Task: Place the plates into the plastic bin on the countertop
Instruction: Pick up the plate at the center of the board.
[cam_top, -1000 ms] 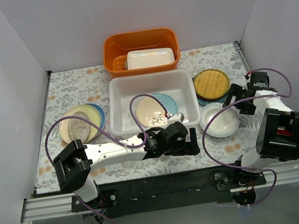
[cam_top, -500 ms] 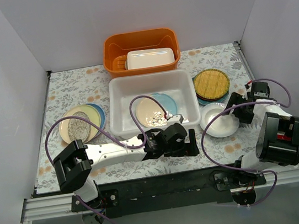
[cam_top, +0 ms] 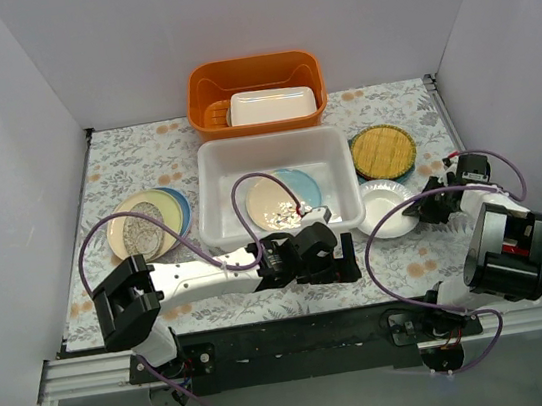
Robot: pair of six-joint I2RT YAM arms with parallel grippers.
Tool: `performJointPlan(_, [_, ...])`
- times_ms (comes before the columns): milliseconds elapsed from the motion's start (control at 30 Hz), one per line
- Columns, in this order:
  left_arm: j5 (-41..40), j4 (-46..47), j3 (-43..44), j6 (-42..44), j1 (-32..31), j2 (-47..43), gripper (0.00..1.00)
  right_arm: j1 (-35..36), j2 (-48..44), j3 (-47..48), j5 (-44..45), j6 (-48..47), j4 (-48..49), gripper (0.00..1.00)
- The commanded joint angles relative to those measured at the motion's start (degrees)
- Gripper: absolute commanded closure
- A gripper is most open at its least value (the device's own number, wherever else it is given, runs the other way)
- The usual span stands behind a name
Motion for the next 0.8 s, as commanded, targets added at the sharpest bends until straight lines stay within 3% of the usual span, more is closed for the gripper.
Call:
performJointPlan(0, [-0.7, 0.4, -0.9, -0.6, -0.3, -4.1, 0.02, -0.9, 1.5, -1.4, 1.6, 0.5, -0.8, 0.94])
performJointPlan(67, [-0.8, 0.4, -1.1, -0.8, -0.3, -4.3, 0.02, -1.2, 1.2, -1.1, 1.6, 0.4, -1.4, 0.99])
performJointPlan(767, [-2.6, -1.8, -0.9, -1.4, -0.3, -6.0, 0.02, -3.6, -8.8, 0.1, -1.7, 1.5, -4.2, 0.99])
